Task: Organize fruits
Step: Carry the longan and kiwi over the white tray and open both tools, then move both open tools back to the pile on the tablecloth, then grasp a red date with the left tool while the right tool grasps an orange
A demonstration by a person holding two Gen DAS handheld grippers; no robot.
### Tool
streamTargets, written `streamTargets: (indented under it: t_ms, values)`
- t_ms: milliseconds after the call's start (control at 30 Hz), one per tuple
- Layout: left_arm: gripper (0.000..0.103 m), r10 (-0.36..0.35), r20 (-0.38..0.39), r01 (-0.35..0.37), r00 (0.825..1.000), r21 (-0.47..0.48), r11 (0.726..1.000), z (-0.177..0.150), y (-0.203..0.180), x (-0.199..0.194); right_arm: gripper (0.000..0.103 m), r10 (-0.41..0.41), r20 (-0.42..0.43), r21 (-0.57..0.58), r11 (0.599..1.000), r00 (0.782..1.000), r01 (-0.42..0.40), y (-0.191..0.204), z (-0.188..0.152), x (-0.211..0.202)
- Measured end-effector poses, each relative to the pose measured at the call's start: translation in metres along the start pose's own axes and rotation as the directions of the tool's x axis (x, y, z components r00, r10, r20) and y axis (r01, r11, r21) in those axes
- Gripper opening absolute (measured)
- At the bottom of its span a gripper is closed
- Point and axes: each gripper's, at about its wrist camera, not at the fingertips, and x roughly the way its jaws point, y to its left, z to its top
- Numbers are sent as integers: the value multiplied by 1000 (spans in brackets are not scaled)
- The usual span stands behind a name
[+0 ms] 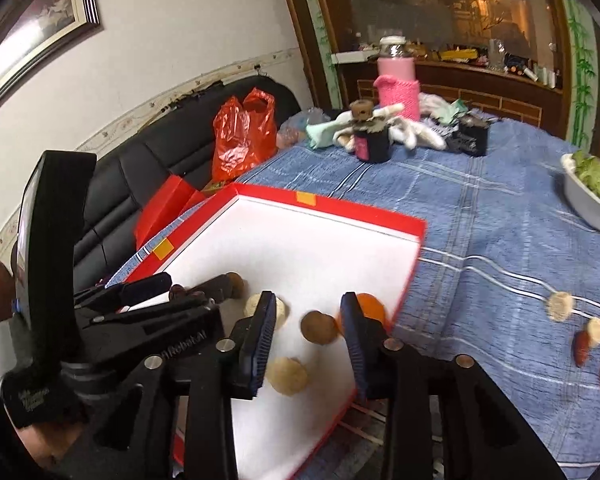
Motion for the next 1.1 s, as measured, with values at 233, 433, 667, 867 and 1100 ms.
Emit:
streamTargets:
  t_ms: [233, 433, 667, 867, 1100]
  values:
    - [70, -91, 106, 96, 990, -45, 994, -27, -11, -36, 45, -119, 51, 50, 992, 992, 117, -59, -36, -59]
    - [70, -184, 150, 178, 971, 53, 983, -51, -56, -61, 60, -310, 28, 213, 931, 950, 298, -153, -68, -101]
    - [73, -304, 92, 271, 948, 263, 926, -80, -122, -74, 64, -372, -52, 287, 883, 927, 371, -218, -78, -102]
    - [73, -293, 44, 263, 955, 335, 905, -96, -142, -69, 60, -351, -66, 260, 898, 934, 356, -216, -67, -77]
    - [73, -278, 37, 253, 960, 314, 915, -96, -139, -65, 34, -381, -119, 287, 871, 917, 399, -226, -68, -64]
